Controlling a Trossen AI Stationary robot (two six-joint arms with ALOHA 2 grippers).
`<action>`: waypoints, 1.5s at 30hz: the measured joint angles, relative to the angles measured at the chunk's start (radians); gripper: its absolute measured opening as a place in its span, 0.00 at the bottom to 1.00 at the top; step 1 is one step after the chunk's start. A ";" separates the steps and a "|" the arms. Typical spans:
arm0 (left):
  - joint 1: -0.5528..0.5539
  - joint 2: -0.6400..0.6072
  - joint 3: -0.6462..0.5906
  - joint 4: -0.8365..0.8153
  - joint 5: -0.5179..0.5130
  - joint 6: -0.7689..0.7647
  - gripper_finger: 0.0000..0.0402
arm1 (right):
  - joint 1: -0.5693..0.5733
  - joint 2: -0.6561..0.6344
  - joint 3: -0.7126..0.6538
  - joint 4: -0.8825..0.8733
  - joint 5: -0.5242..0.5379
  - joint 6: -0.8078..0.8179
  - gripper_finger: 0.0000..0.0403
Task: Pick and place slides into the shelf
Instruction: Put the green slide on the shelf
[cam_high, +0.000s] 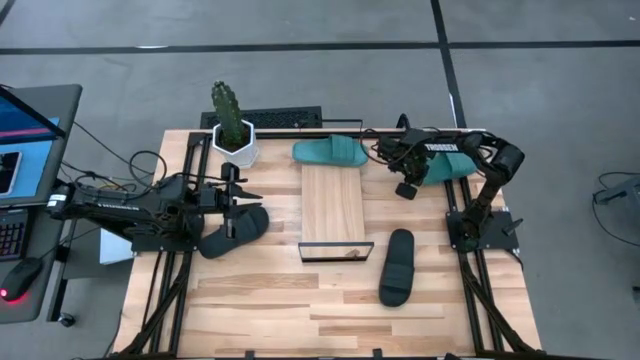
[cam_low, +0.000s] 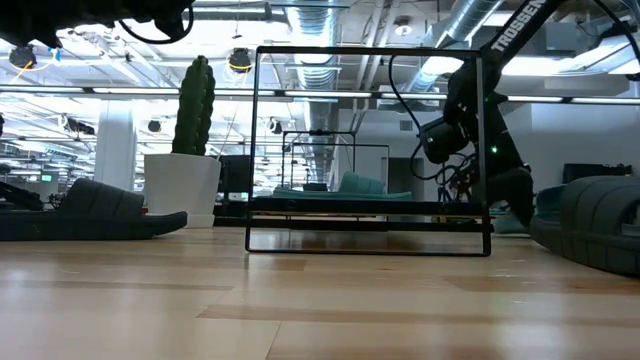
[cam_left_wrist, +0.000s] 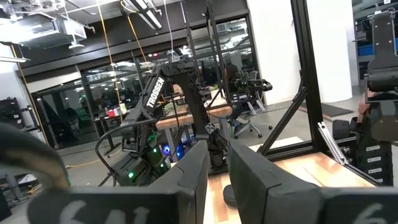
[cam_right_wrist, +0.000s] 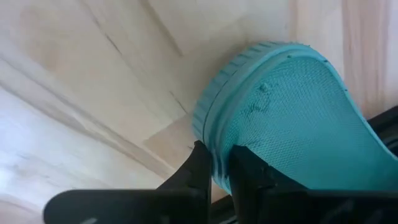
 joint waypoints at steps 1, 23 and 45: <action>0.000 0.000 0.000 0.000 0.000 0.000 0.14 | 0.003 0.000 0.006 -0.007 0.001 0.004 0.06; 0.000 0.000 0.000 -0.006 0.000 0.001 0.14 | 0.054 -0.281 0.160 -0.188 0.020 0.089 0.02; 0.000 0.000 0.000 -0.022 -0.045 0.018 0.14 | 0.262 -0.034 0.780 -0.481 -0.006 0.164 0.01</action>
